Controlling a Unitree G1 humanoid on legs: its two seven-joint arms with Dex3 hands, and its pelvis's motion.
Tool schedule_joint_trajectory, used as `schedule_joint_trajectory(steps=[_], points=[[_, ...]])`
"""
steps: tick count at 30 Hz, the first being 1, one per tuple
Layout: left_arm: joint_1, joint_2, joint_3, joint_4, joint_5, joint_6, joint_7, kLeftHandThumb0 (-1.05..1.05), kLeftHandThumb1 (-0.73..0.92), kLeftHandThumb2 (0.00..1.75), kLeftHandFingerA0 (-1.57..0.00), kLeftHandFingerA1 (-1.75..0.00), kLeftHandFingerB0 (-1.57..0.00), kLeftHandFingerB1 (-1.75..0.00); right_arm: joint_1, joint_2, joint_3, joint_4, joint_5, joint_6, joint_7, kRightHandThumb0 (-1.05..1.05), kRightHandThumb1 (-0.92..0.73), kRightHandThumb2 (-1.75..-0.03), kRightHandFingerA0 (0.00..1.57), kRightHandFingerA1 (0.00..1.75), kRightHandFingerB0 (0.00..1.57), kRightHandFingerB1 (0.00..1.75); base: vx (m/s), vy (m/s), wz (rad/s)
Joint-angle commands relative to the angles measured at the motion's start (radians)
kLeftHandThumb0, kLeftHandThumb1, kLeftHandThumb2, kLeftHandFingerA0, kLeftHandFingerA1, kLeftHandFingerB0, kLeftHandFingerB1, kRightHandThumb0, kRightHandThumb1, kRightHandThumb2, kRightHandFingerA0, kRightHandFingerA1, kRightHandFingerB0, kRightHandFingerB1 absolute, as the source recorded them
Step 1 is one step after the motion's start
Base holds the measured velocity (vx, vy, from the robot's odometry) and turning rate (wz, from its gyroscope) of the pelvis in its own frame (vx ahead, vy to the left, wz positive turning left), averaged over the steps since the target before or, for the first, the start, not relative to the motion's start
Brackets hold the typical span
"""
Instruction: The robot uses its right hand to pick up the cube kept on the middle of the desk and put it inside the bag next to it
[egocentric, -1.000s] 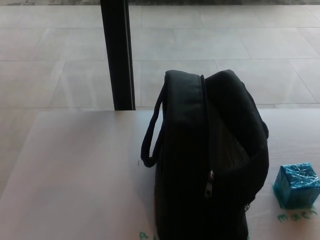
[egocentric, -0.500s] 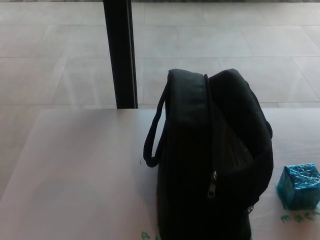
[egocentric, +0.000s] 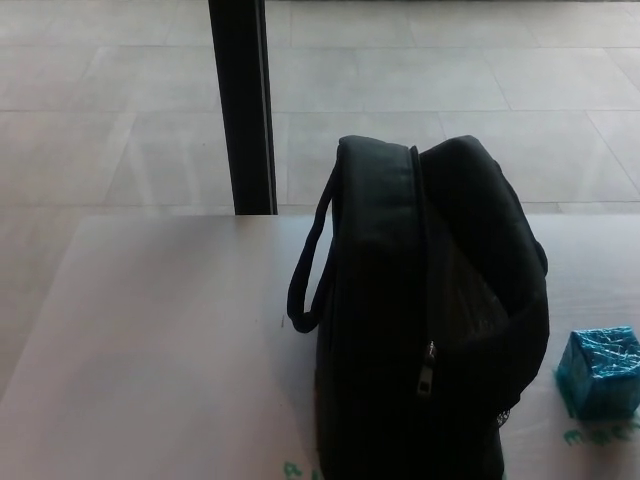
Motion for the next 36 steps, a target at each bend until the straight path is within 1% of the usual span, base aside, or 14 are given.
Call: schedule_joint_trajectory(steps=[1,4,7,10,13,16,21,26,27,32,33,34,35,36], points=[[0.009,0.017,-0.002,-0.005,-0.009,0.028,-0.002,-0.41,0.37,0.99,-0.03,-0.53,0.0,-0.5,-0.001,0.011,0.065,0.04,-0.104,-0.035,-0.015,-1.05,-0.65,-1.08,0.0,0.07,0.02,0.03,0.0,0.0,0.0],[0.009,0.018,0.0,-0.007,-0.013,0.034,-0.005,-0.41,0.39,1.0,-0.03,-0.53,0.0,-0.51,-0.006,0.029,0.094,0.078,-0.136,-0.07,-0.047,-1.05,-0.63,-1.08,0.0,0.06,0.05,0.04,0.0,0.0,0.0],[0.012,0.02,-0.006,-0.011,-0.006,0.027,-0.007,-0.41,0.39,1.01,-0.03,-0.53,0.0,-0.51,-0.021,0.034,0.116,0.104,-0.165,-0.066,-0.058,-1.05,-0.63,-1.09,0.0,0.07,0.01,0.05,0.0,0.0,0.0],[0.007,0.019,-0.006,-0.005,-0.002,0.021,0.001,-0.41,0.38,1.0,-0.03,-0.53,0.0,-0.5,-0.031,0.02,0.164,0.111,-0.209,-0.03,-0.024,-1.05,-0.65,-1.11,0.0,0.11,0.0,0.03,0.0,0.0,0.0],[0.007,0.017,-0.009,-0.015,-0.005,0.026,0.003,-0.41,0.39,1.01,-0.03,-0.53,0.0,-0.51,-0.008,0.01,0.18,0.116,-0.219,-0.028,-0.005,-1.05,-0.64,-1.11,0.0,0.13,0.0,0.03,0.0,0.0,0.0],[0.003,0.02,-0.012,-0.003,0.001,0.02,0.004,-0.41,0.38,1.0,-0.03,-0.52,0.0,-0.5,0.035,0.024,0.169,0.093,-0.206,0.007,-0.008,-1.05,-0.64,-1.1,0.0,0.12,0.0,0.06,0.0,0.0,0.0],[0.003,0.019,-0.009,-0.003,-0.01,0.023,-0.005,-0.41,0.37,0.99,-0.03,-0.53,0.0,-0.51,0.071,0.045,0.199,0.064,-0.238,0.049,-0.006,-1.05,-0.64,-1.11,0.0,0.15,0.0,0.06,0.0,0.0,0.0],[0.002,0.021,-0.022,-0.014,0.004,0.012,0.004,-0.41,0.39,1.0,-0.03,-0.53,0.0,-0.5,0.079,0.062,0.212,0.062,-0.256,0.071,-0.008,-1.05,-0.67,-1.12,0.0,0.15,0.0,0.07,0.0,0.0,0.0],[-0.002,0.019,-0.018,-0.008,-0.002,0.013,0.003,-0.42,0.37,0.99,-0.03,-0.53,0.0,-0.5,0.079,0.064,0.215,0.062,-0.259,0.071,-0.002,-1.05,-0.68,-1.11,0.0,0.16,0.0,0.06,0.0,0.0,0.0],[-0.007,0.024,-0.024,-0.008,0.003,0.01,0.003,-0.42,0.36,0.99,-0.03,-0.52,0.0,-0.5,0.069,0.068,0.234,0.062,-0.269,0.111,0.03,-1.05,-0.64,-1.1,0.0,0.17,0.0,0.06,0.0,0.0,0.0],[-0.009,0.025,-0.024,-0.002,0.005,0.009,0.008,-0.41,0.35,0.98,-0.03,-0.52,0.0,-0.5,0.068,0.071,0.236,0.053,-0.269,0.136,0.039,-1.05,-0.63,-1.08,0.0,0.17,0.0,0.06,0.0,0.0,0.0],[-0.007,0.025,-0.027,-0.014,0.008,0.015,0.016,-0.78,0.54,0.87,-0.15,-0.55,-0.07,-0.44,0.075,0.076,0.232,0.041,-0.264,0.146,0.039,-1.05,-0.63,-1.05,0.01,0.33,0.0,0.03,0.0,0.0,0.0],[-0.005,0.025,-0.028,-0.019,0.01,0.017,0.019,-0.78,0.54,0.87,-0.15,-0.55,-0.07,-0.44,0.079,0.077,0.23,0.035,-0.263,0.151,0.039,-1.05,-0.63,-1.05,0.01,0.33,0.0,0.03,0.0,0.0,0.0],[-0.006,0.025,-0.029,-0.018,0.009,0.018,0.018,-0.41,0.39,1.01,-0.02,-0.52,0.0,-0.5,0.082,0.077,0.229,0.025,-0.264,0.157,0.04,-1.05,-0.63,-1.05,0.03,0.4,0.0,0.02,0.0,0.0,0.0]])
